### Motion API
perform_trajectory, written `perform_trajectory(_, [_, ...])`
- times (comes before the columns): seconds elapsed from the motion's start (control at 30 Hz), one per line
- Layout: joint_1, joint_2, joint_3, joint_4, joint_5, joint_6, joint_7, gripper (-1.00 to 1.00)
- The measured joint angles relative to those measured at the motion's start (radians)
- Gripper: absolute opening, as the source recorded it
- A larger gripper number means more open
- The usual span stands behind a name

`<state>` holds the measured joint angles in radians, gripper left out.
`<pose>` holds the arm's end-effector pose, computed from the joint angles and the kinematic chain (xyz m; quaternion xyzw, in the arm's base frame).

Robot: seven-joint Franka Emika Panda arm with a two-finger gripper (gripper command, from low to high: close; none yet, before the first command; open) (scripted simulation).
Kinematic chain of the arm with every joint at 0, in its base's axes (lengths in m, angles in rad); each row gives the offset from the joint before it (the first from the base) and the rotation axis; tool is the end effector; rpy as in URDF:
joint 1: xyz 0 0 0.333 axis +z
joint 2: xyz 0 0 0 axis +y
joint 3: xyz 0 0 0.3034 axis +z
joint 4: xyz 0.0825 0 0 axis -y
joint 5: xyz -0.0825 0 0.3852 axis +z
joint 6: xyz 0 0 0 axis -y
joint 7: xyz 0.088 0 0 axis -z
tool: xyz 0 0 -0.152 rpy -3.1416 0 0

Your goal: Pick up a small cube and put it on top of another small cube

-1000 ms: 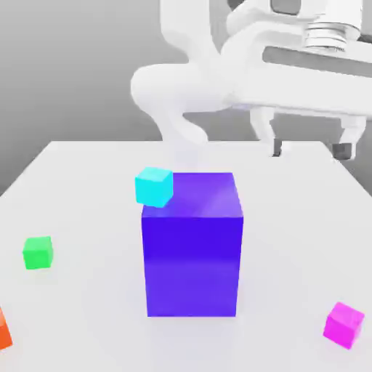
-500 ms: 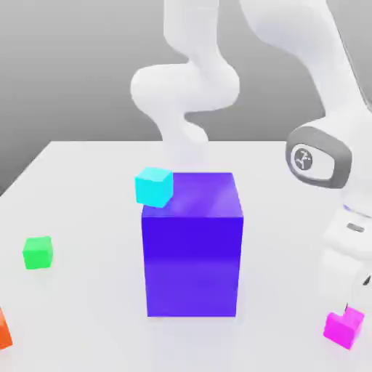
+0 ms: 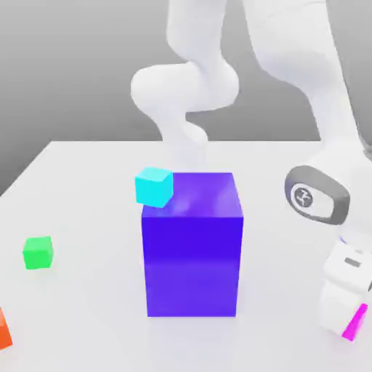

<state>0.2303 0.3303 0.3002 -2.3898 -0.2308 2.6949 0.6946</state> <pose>0.4204 0.2642 0.1293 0.9999 0.0147 0.0003 0.0015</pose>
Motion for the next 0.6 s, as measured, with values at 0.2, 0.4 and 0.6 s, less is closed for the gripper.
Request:
perform_trajectory(0.2, [-0.163,-0.095,-0.137,-0.079,0.053,-0.014,0.007,-1.0])
perform_trajectory(0.4, [-0.32,-0.183,-0.292,-0.161,0.094,-0.016,0.025,-1.0])
perform_trajectory(0.6, [-0.606,-0.288,-0.481,-0.252,0.127,-0.022,0.061,-1.0])
